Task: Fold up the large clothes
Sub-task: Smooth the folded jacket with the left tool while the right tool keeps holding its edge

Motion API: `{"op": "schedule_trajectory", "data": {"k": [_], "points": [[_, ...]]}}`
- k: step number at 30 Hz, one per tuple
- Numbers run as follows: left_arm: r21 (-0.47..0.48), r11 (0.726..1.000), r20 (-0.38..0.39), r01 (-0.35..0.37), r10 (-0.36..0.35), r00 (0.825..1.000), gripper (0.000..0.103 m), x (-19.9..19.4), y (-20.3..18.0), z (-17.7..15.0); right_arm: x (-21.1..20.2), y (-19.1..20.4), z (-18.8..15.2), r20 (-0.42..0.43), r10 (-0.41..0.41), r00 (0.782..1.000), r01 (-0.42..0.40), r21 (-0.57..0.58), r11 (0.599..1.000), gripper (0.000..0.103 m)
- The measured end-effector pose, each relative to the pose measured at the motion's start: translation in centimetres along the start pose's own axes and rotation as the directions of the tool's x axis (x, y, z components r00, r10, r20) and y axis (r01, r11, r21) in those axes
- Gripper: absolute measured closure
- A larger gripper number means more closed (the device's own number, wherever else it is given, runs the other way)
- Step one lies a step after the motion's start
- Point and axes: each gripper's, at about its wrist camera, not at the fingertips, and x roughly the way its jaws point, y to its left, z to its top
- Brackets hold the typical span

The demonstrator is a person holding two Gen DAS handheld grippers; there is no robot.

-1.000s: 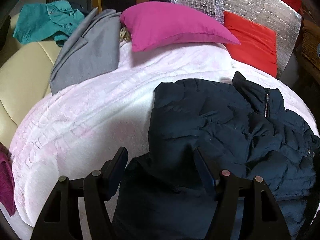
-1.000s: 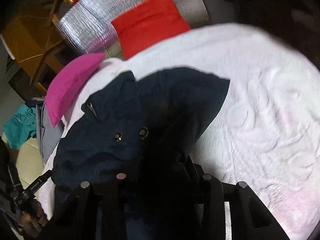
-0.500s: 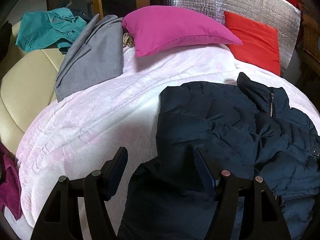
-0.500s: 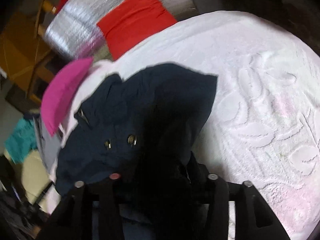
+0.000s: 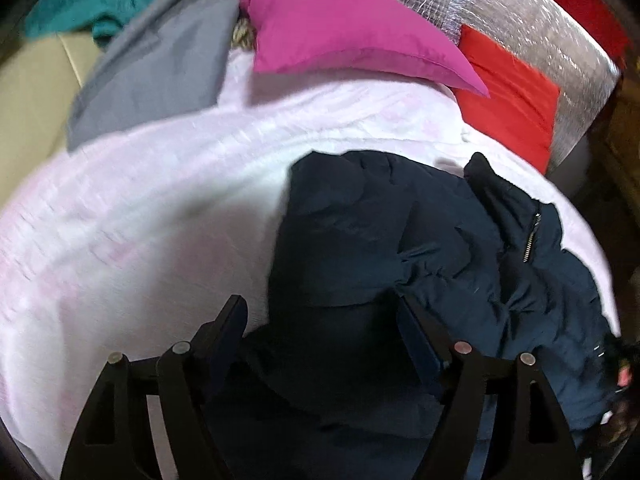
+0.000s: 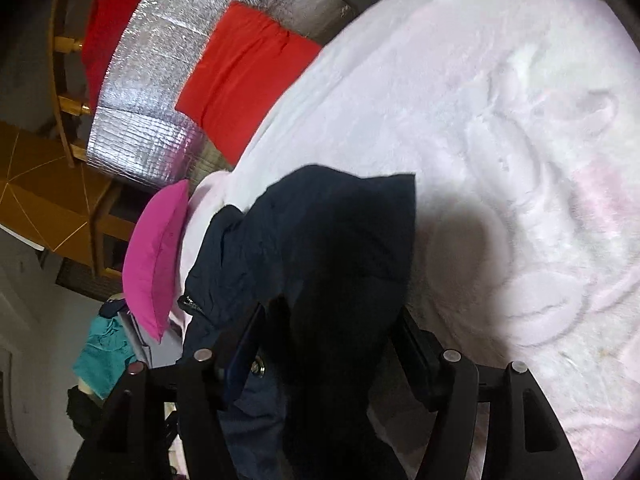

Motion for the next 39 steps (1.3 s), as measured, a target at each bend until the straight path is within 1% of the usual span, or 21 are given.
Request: {"op": "schedule_trajectory", "data": {"k": [3, 4, 5, 7, 8, 11, 12, 14, 15, 16, 17, 20, 21, 23, 26, 27, 29, 32, 34, 37, 39], "points": [[-0.019, 1.000, -0.026, 0.024, -0.024, 0.999, 0.027, 0.9, 0.0, -0.2, 0.7, 1.0, 0.0, -0.005, -0.007, 1.000, 0.007, -0.050, 0.999, 0.035], [-0.021, 0.999, -0.026, 0.028, -0.028, 0.999, 0.032, 1.0, 0.0, -0.1, 1.1, 1.5, -0.1, -0.009, -0.011, 1.000, 0.010, -0.075, 0.997, 0.037], [-0.024, 0.999, -0.025, 0.036, -0.037, 0.999, 0.036, 1.1, 0.0, -0.1, 1.1, 1.8, -0.4, -0.014, -0.015, 1.000, 0.014, -0.099, 0.995, 0.049], [-0.027, 0.999, -0.020, 0.030, -0.030, 0.999, 0.041, 1.1, -0.1, 0.0, 1.7, 3.0, -0.7, 0.002, -0.070, 0.998, 0.069, -0.168, 0.983, 0.060], [-0.028, 0.999, -0.017, 0.026, -0.027, 0.999, 0.041, 1.2, -0.2, 0.1, 1.6, 3.4, -1.1, 0.019, -0.096, 0.995, 0.098, -0.205, 0.974, 0.064], [-0.025, 1.000, -0.001, 0.005, -0.005, 1.000, 0.042, 1.1, -0.5, 0.3, 1.1, 5.6, -1.9, 0.090, -0.135, 0.987, 0.156, -0.301, 0.941, 0.068], [-0.022, 1.000, 0.004, -0.001, 0.001, 1.000, 0.042, 1.1, -0.7, 0.3, 0.7, 6.6, -2.1, 0.124, -0.129, 0.984, 0.164, -0.336, 0.927, 0.068], [-0.010, 1.000, 0.002, -0.020, 0.020, 1.000, 0.042, 1.2, -0.7, 0.3, 0.4, 7.1, -2.2, 0.159, -0.139, 0.977, 0.190, -0.367, 0.911, 0.069], [0.002, 0.999, -0.008, -0.033, 0.033, 0.999, 0.040, 1.5, -0.8, 0.2, 0.8, 6.9, -2.1, 0.157, -0.156, 0.975, 0.204, -0.365, 0.909, 0.069], [0.015, 0.999, -0.018, -0.046, 0.046, 0.999, 0.038, 1.7, -1.0, 0.1, 1.6, 6.3, -1.9, 0.137, -0.188, 0.973, 0.225, -0.350, 0.909, 0.069], [0.030, 0.998, -0.025, -0.057, 0.057, 0.998, 0.035, 1.9, -1.1, -0.1, 2.6, 5.0, -1.5, 0.096, -0.222, 0.970, 0.241, -0.315, 0.918, 0.068], [0.046, 0.996, -0.035, -0.071, 0.073, 0.997, 0.031, 1.7, -1.1, -0.4, 2.5, 3.3, -0.4, 0.032, -0.166, 0.986, 0.169, -0.224, 0.960, 0.064], [0.038, 0.997, -0.038, -0.067, 0.068, 0.997, 0.031, 1.5, -0.9, -0.4, 2.2, 3.3, -0.3, 0.028, -0.166, 0.986, 0.168, -0.205, 0.964, 0.063], [0.030, 0.997, -0.036, -0.070, 0.071, 0.997, 0.031, 1.1, -0.8, -0.4, 1.3, 3.4, -0.6, 0.021, -0.179, 0.984, 0.180, -0.181, 0.967, 0.043], [0.051, 0.993, 0.002, -0.106, 0.106, 0.994, 0.031, -0.3, -1.0, -0.4, 0.2, 4.0, -1.0, 0.030, -0.205, 0.978, 0.207, -0.190, 0.960, 0.042], [0.064, 0.991, 0.032, -0.121, 0.119, 0.992, 0.031, -1.1, -1.2, -0.4, -0.8, 4.2, -1.2, 0.053, -0.224, 0.973, 0.230, -0.199, 0.953, 0.042], [0.072, 0.989, 0.077, -0.128, 0.123, 0.989, 0.031, -2.4, -1.5, -0.3, -2.4, 4.4, -1.9, 0.088, -0.226, 0.970, 0.240, -0.206, 0.949, 0.042], [0.084, 0.990, 0.154, -0.116, 0.102, 0.983, 0.031, -4.7, -2.2, -0.6, -5.5, 4.8, -2.9, 0.148, -0.193, 0.970, 0.223, -0.225, 0.948, 0.042], [0.102, 0.991, 0.193, -0.090, 0.069, 0.979, 0.031, -5.9, -3.1, -1.0, -6.7, 5.5, -3.8, 0.167, -0.170, 0.971, 0.210, -0.261, 0.942, 0.042], [0.142, 0.990, 0.198, -0.021, -0.008, 0.980, 0.031, -6.6, -5.2, -1.6, -8.1, 7.1, -5.9, 0.170, -0.105, 0.980, 0.157, -0.332, 0.930, 0.054], [0.172, 0.985, 0.181, 0.006, -0.037, 0.983, 0.031, -6.7, -6.7, -2.3, -8.0, 8.2, -7.3, 0.139, -0.052, 0.989, 0.101, -0.378, 0.920, 0.055]]}}
